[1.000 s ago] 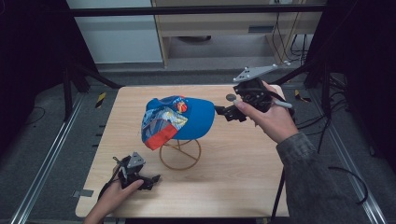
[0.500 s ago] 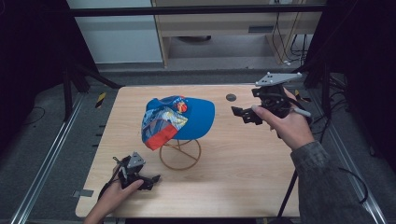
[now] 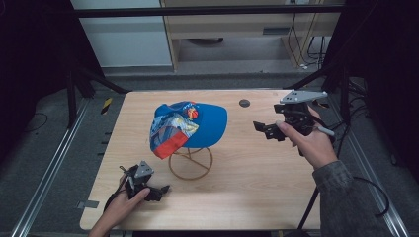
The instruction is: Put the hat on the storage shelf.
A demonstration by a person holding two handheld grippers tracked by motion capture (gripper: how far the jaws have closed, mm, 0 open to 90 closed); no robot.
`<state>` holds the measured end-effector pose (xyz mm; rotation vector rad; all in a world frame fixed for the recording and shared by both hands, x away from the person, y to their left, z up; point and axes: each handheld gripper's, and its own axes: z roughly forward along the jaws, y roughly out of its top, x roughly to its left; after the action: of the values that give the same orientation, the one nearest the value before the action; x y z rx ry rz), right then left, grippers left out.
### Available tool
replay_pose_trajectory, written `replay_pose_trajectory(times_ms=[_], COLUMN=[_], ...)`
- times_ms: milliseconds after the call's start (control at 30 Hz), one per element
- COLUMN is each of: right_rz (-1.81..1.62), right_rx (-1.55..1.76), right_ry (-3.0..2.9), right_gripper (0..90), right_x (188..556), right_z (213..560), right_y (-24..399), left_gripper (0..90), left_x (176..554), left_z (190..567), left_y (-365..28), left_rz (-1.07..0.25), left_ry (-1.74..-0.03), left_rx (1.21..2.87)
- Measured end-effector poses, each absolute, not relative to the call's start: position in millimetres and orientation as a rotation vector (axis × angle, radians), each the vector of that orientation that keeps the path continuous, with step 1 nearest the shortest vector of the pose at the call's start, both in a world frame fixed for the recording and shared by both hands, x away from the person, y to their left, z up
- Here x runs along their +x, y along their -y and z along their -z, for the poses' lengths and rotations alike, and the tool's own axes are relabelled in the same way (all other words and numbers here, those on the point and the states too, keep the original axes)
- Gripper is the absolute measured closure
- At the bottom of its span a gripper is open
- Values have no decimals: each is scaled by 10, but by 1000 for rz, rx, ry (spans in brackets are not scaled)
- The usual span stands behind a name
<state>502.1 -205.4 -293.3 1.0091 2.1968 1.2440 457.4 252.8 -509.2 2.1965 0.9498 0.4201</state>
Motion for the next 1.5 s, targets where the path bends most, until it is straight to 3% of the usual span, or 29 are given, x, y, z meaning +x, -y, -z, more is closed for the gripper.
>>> replay_pose_trajectory(times_ms=[733, 1500], right_rz=[-1171, -1135], right_rx=[1011, 1139], right_ry=[-2218, -2291], right_gripper=[125, 133], right_x=[4863, 4756], right_z=[3508, 4522], right_y=[2224, 2158], left_gripper=[0, 0], left_x=[4580, 4582], left_z=[5091, 5091], left_y=[-2534, -2537], left_rz=[-418, -417], left_ry=[-943, -938], left_rx=[2199, 2202])
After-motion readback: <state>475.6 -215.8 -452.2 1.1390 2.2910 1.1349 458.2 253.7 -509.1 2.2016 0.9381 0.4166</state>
